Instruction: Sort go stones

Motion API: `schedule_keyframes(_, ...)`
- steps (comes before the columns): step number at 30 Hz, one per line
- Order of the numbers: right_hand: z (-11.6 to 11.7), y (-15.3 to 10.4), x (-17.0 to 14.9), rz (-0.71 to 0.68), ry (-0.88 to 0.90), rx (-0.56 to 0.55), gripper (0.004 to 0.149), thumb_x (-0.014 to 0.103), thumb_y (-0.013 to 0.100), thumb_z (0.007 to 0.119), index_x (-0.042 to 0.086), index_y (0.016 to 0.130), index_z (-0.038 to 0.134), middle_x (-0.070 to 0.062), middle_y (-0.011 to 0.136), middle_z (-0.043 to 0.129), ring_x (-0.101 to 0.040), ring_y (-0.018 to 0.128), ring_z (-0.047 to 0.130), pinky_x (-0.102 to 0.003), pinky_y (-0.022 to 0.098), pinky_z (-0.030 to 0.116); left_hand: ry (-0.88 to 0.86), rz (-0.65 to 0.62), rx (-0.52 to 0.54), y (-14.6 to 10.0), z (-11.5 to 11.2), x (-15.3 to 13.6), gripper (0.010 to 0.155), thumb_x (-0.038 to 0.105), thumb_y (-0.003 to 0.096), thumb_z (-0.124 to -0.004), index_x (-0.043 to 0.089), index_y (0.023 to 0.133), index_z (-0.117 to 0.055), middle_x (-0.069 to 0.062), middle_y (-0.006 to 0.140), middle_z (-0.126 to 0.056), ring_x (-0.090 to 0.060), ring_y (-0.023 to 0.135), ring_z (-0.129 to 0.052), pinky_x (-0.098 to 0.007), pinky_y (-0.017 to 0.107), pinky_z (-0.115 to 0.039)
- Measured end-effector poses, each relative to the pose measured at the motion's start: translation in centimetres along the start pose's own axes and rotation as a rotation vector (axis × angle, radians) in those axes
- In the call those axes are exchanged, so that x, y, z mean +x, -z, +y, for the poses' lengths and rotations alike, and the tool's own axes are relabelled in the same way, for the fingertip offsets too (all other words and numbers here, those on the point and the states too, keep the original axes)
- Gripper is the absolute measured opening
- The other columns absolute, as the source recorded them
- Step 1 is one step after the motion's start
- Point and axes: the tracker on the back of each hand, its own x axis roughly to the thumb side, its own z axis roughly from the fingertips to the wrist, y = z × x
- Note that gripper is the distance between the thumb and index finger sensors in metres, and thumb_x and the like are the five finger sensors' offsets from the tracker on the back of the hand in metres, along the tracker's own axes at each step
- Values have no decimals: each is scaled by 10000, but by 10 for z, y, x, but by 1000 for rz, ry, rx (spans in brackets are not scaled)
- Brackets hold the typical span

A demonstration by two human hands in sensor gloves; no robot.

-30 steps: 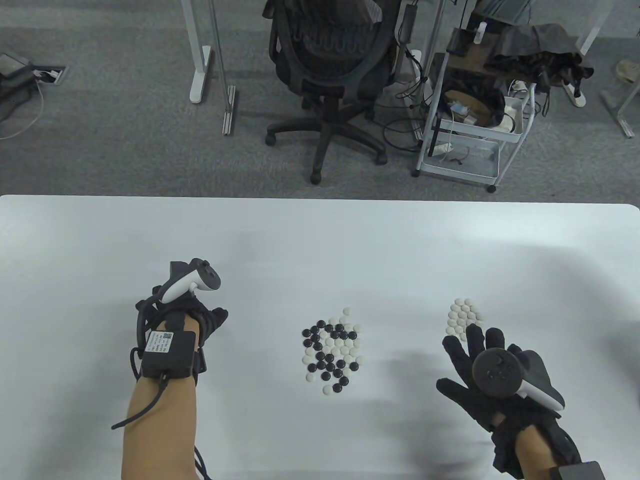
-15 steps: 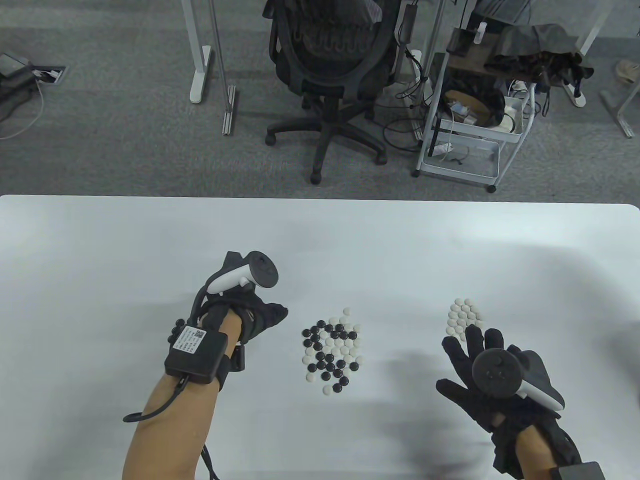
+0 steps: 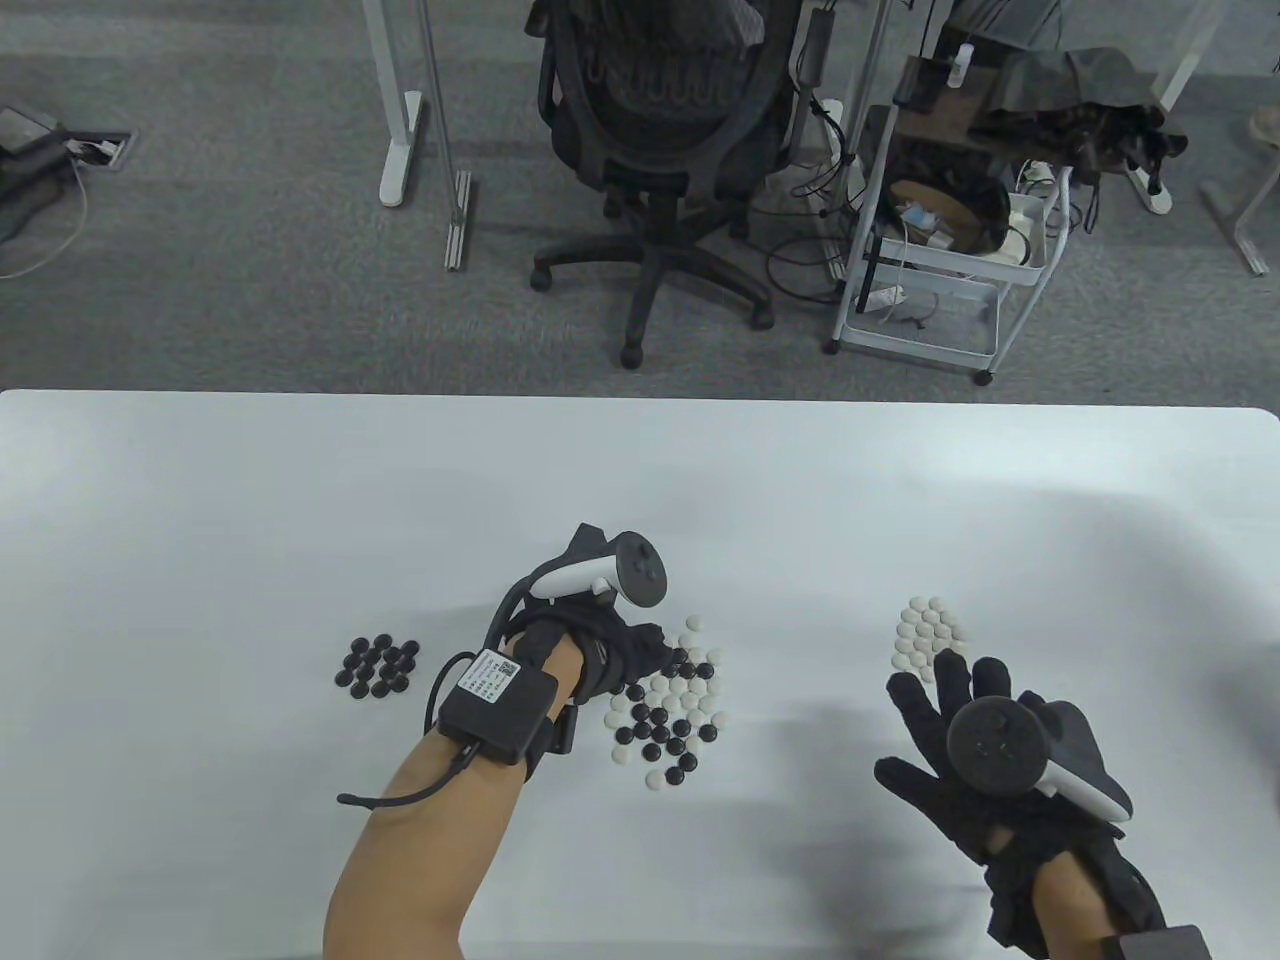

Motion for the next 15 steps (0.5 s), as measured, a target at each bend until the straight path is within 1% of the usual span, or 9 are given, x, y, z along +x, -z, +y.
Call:
schedule_keyframes(3, 0, 0, 0, -1, 1, -1, 806, 541, 558, 497, 107, 1135, 141, -324, 1052, -88, -581, 842, -151, -781, 480, -16, 15, 49, -3, 4, -1, -8, 655, 496, 557, -403, 305, 1183, -436, -283, 1110, 169, -576, 894, 202, -832, 565, 12)
schedule_keyframes(5, 0, 0, -1, -1, 2, -1, 805, 540, 558, 498, 106, 1135, 141, -323, 1052, -87, -581, 842, -151, -781, 480, -15, -41, 43, 7, 4, 0, -18, 652, 497, 557, -401, 308, 1181, -432, -279, 1108, 173, -574, 894, 203, -832, 566, 13)
schedule_keyframes(9, -1, -1, -1, -2, 5, -2, 806, 540, 558, 498, 105, 1136, 142, -324, 1052, -87, -582, 842, -151, -781, 480, -15, -52, 145, 41, -3, 7, -41, 653, 497, 555, -405, 305, 1177, -449, -267, 1111, 177, -566, 897, 212, -829, 573, 23)
schedule_keyframes(12, -1, -1, -1, -2, 6, -2, 806, 541, 558, 497, 105, 1136, 144, -324, 1052, -87, -582, 842, -150, -781, 480, -15, -98, 260, 65, -13, 13, -69, 651, 495, 555, -409, 299, 1172, -478, -256, 1115, 178, -559, 901, 218, -827, 577, 31)
schedule_keyframes(15, -2, -1, -2, -4, 8, -6, 805, 541, 558, 498, 106, 1136, 147, -324, 1052, -86, -582, 843, -149, -781, 481, -15, -153, 373, 80, -29, 15, -103, 659, 493, 554, -416, 283, 1170, -515, -248, 1121, 177, -556, 905, 219, -826, 578, 36)
